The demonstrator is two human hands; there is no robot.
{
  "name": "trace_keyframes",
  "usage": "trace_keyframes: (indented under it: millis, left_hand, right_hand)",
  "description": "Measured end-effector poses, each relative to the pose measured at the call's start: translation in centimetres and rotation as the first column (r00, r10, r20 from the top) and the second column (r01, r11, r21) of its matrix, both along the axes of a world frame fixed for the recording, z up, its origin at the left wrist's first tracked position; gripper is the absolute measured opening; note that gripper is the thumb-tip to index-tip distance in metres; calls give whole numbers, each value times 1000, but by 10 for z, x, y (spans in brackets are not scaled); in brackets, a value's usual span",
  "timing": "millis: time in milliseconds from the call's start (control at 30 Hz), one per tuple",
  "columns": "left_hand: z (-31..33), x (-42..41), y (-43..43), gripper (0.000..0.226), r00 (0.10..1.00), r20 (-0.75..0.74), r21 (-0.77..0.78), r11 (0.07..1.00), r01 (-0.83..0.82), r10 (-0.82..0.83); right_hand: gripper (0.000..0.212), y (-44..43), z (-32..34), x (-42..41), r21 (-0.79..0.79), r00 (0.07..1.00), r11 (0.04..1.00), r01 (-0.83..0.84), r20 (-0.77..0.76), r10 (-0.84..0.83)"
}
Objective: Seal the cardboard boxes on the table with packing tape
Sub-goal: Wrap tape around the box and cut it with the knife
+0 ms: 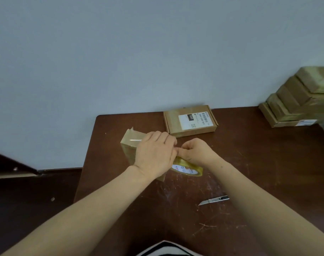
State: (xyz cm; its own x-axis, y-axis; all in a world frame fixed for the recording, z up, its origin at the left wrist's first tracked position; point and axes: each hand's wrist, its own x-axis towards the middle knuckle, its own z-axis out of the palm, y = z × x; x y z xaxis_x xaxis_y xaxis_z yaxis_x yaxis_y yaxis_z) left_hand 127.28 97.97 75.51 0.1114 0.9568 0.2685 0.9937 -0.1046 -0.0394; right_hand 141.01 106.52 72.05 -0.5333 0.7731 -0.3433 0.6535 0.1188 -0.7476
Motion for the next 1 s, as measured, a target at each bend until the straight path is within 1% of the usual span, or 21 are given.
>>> trace_keyframes:
  millis: [67,133,167,233,300,333,400,467,533,600,633,667,700,733,800,833,867,900,933,967,1000]
  left_hand:
    - [4,-2,5,37,999,42,-89,995,36,-33]
    - [8,-9,9,53,991,114,-139,987,82,-66]
    - [10,-17,11,63,991,126,-169,983,70,-49]
    - [9,-37,11,75,993,95,-131,990,-53,65]
    - [6,-48,4,69,973,101,-72,977,-203,209]
    - [4,-48,1,64,964,127,-66,971,-228,235]
    - [-1,-51,2,60,959,158,-68,972,-226,234]
    - [-2,-54,3,56,931,261,-96,966,-239,257]
    - [-4,-56,-1,51,887,337,-80,948,-308,316]
    - [-4,-53,-3,47,880,305,-83,930,-358,366]
    - [-2,-51,-3,49,885,278,-122,928,-353,374]
    - [1,-52,-1,54,893,250,-196,923,-331,374]
    - [5,-53,1,64,912,206,-280,915,-292,354]
    - [10,-55,4,76,944,149,-337,912,-233,296]
    - [19,-52,8,95,992,84,-423,905,-49,93]
    - [22,-47,8,98,995,102,-482,875,51,-1]
    - [24,-43,9,98,989,134,-529,840,122,-60]
    - [24,-39,10,92,983,169,-535,830,158,-78]
    - [25,-39,10,84,973,222,-499,850,166,-60]
    - [27,-41,9,75,949,315,-444,882,159,-12]
    - [31,-47,7,66,891,452,-389,909,151,46]
  right_hand:
    - [49,-1,-1,1,-6,1000,1000,19,-18,-19]
    - [58,0,0,2,-27,999,999,30,-14,-31]
    - [64,0,2,2,-45,999,998,39,-14,-40]
    - [69,2,5,2,-64,998,996,57,-22,-59]
    - [63,3,3,2,-60,998,996,60,-18,-62]
    - [61,2,2,2,-58,999,997,52,-1,-52]
    - [60,2,1,1,-64,998,996,63,11,-62]
    - [64,2,1,-1,-68,997,994,80,1,-81]
    - [68,3,4,-3,-64,997,995,72,0,-72]
    - [64,2,3,-2,-53,997,996,73,-3,-73]
    - [62,2,2,-1,-53,997,996,77,-9,-78]
    - [61,1,1,-1,-58,997,995,80,-15,-81]
    - [61,1,2,-1,-63,997,995,76,-18,-78]
    - [61,0,4,-1,-63,998,996,66,-16,-67]
    - [60,0,12,-3,-35,999,999,35,4,-35]
    - [59,0,16,-4,-7,1000,1000,17,24,-17]
    - [59,0,21,-5,19,999,1000,-2,48,1]
    - [60,0,29,-6,35,997,999,-21,76,19]
    - [61,1,39,-6,36,995,999,-39,96,36]
    - [65,1,51,-6,20,994,998,-58,99,56]
    - [71,2,66,-5,-3,994,997,-72,78,72]
